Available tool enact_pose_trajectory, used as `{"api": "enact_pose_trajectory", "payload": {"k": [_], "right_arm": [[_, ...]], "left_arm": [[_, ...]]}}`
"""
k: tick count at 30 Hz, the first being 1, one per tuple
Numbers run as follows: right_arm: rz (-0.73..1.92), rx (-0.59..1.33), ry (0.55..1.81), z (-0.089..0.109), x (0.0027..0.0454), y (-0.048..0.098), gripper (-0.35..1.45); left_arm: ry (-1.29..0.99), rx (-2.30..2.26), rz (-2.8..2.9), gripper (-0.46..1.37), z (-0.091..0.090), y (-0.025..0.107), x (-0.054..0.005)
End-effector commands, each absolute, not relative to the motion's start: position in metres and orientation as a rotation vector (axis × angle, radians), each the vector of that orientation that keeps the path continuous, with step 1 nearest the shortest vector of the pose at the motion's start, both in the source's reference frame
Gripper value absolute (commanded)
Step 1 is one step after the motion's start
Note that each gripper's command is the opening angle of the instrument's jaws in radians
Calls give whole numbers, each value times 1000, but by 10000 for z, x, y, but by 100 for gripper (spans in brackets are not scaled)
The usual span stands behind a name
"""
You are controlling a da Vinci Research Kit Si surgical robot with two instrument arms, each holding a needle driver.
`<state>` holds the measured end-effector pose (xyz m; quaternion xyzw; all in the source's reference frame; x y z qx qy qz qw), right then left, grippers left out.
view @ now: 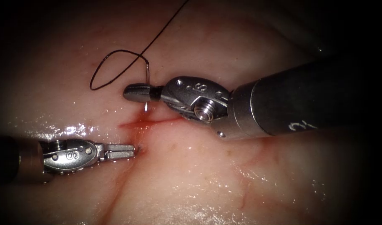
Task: Wound Closure
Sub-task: Throw the needle through the top side of the wound
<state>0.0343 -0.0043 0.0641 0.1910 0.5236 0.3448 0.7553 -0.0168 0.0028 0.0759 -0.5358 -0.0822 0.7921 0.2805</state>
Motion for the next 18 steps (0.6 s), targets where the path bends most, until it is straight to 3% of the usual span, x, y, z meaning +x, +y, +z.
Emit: {"api": "enact_pose_trajectory", "payload": {"k": [1, 4, 8, 10, 13, 15, 18], "right_arm": [[750, 415, 1142, 640, 343, -43, -6], [735, 405, 1144, 640, 343, -41, 28], [733, 408, 1145, 638, 342, -43, 28], [727, 413, 1148, 636, 337, -45, 10], [721, 424, 1149, 632, 326, -44, -1], [724, 424, 1164, 630, 316, -40, -1], [738, 410, 1188, 631, 300, -33, 16]], "left_arm": [[-232, -1442, 2124, -35, 758, 28, -168], [-232, -1442, 2124, -35, 758, 28, -168], [-232, -1442, 2124, -35, 758, 29, -168], [-232, -1442, 2124, -35, 758, 29, -168], [-233, -1442, 2124, -35, 758, 29, -167], [-233, -1442, 2124, -35, 758, 29, -167], [-233, -1442, 2124, -35, 758, 29, -167]]}}
